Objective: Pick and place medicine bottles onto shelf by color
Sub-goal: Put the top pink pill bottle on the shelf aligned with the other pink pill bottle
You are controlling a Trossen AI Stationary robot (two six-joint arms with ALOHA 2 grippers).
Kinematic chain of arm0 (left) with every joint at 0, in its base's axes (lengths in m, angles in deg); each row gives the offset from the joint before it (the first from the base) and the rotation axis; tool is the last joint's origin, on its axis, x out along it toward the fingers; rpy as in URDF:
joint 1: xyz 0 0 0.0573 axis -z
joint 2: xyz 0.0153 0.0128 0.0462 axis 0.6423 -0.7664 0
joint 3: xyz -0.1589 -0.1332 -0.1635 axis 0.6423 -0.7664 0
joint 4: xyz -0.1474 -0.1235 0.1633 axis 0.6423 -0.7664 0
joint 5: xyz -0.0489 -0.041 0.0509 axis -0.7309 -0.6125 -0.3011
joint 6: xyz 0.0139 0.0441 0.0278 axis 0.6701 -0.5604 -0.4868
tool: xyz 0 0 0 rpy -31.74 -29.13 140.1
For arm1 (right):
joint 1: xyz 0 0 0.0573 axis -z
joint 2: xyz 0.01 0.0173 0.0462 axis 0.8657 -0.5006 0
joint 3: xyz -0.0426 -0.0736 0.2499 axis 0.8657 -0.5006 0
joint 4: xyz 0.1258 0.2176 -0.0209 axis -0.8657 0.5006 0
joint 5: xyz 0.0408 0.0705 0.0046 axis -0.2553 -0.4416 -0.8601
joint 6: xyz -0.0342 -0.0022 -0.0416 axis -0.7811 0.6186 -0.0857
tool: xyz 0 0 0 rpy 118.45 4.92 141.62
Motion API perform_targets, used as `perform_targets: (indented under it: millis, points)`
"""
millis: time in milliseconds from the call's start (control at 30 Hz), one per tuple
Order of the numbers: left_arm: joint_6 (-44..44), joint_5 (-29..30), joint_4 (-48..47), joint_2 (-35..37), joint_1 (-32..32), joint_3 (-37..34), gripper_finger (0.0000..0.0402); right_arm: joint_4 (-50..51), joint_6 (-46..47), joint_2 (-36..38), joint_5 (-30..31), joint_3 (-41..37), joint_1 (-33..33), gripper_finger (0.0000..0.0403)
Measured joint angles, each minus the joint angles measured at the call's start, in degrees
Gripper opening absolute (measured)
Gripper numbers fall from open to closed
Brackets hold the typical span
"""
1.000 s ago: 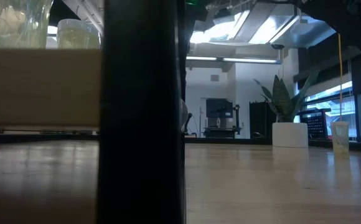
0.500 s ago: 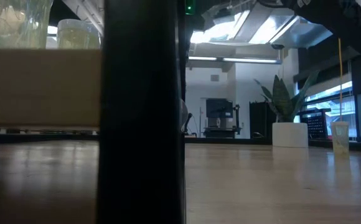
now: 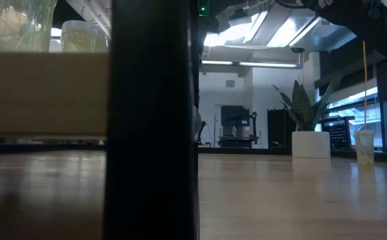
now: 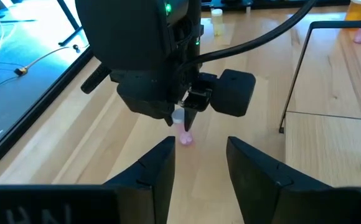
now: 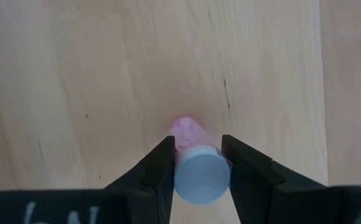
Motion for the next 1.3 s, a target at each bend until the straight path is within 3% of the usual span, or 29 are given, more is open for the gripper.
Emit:
perform_targets:
  millis: [167, 567, 1067, 1300]
  points:
    - [0.0, -0.1, -0.1, 0.0, 0.0, 0.0, 0.0136, -0.1, 0.0, 0.0, -0.1, 0.0, 0.0, 0.0134]
    - [0.0, -0.1, -0.2, 0.0, 0.0, 0.0, 0.0136, -0.6, 0.4, 0.0, -1.5, 0.0, 0.2, 0.0213]
    - [0.3, -0.1, -0.2, 0.0, 0.0, 0.0, 0.0135, 4.3, 0.2, 3.1, -0.9, 0.0, 0.2, 0.0215]
    - [1.3, -0.1, -0.3, 0.0, 0.0, 0.0, 0.0135, 6.4, 0.8, 6.7, 5.8, 0.0, -0.4, 0.0214]
